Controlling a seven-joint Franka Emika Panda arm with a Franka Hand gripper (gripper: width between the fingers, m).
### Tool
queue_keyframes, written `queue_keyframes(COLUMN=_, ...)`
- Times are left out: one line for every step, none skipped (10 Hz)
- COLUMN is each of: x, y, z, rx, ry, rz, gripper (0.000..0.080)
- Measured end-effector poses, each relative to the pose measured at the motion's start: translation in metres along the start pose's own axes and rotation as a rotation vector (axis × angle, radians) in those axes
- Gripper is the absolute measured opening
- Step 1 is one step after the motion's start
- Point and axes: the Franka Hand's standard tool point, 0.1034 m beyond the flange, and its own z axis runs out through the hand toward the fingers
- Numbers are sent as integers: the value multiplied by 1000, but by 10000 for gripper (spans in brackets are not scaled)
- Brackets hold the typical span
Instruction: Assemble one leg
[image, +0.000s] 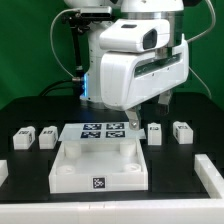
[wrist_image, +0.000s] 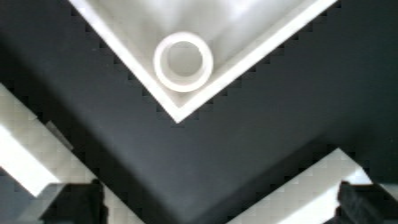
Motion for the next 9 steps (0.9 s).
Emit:
queue_keyframes(x=0, y=0, z=0, rx=0, ry=0, rz=0, gripper=650)
queue_keyframes(x=0, y=0, z=0, rx=0, ry=0, rz=0, gripper=650)
queue_keyframes(x=0, y=0, z=0, rx=0, ry=0, rz=0, gripper=650)
queue_keyframes(x=0, y=0, z=0, rx=0, ry=0, rz=0, gripper=650)
queue_keyframes(x=0, y=0, z=0, rx=0, ry=0, rz=0, gripper=650)
queue_keyframes(x=0, y=0, z=0, rx=0, ry=0, rz=0, gripper=650)
queue_keyframes(x=0, y=0, z=0, rx=0, ry=0, rz=-6, gripper=650)
queue_keyframes(x=-1, y=-1, z=0, rx=-1, ry=1, rz=-37, gripper=650)
queue_keyframes(x=-11, y=-6, z=1, rx=-6, ry=0, rz=-79, gripper=650)
